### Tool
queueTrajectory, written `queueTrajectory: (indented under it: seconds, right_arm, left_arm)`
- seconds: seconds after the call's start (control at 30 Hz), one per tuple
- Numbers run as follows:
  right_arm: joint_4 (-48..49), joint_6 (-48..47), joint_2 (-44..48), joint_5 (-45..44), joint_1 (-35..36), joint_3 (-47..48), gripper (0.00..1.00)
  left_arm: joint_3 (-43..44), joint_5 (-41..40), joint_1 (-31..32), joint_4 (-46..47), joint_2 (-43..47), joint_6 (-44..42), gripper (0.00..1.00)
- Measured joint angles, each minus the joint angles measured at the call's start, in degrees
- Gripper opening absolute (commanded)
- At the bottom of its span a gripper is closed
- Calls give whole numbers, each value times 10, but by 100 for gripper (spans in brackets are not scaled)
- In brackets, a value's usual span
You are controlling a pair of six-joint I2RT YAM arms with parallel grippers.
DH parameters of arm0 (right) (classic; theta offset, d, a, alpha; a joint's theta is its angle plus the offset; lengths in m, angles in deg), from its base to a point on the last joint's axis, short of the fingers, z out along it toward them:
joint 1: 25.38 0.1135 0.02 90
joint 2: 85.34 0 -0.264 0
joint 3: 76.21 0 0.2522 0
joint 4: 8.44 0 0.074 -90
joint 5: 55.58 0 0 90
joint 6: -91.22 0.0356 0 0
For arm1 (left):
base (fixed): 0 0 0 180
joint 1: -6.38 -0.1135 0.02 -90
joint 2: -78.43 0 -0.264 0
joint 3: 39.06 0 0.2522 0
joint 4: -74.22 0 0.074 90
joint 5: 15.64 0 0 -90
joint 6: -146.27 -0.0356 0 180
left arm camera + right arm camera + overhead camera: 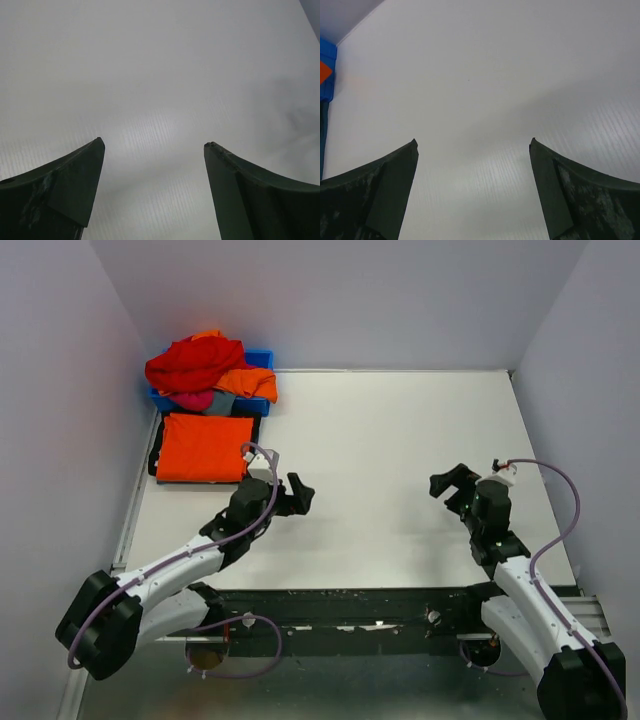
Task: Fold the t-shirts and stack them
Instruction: Grab crumpled tshirt from bin with the left arm
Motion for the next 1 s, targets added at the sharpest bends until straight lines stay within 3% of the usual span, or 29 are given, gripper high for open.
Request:
queueTrajectory:
  seconds: [0.33, 0.73, 0.9, 1.0]
  right_arm:
    - [0, 6, 33, 2, 0, 0, 100]
    - [52, 17, 102, 55, 0, -48, 98]
    - [56, 15, 74, 73, 0, -47, 94]
    - [56, 16, 49, 80, 0, -45, 94]
  left_arm:
    - [1, -6, 0, -11, 12, -4, 99]
    - [14, -129, -10, -100, 54, 25, 98]
    - [81, -151, -59, -165, 60, 56, 95]
    - [157, -140, -143, -202, 35, 87, 94]
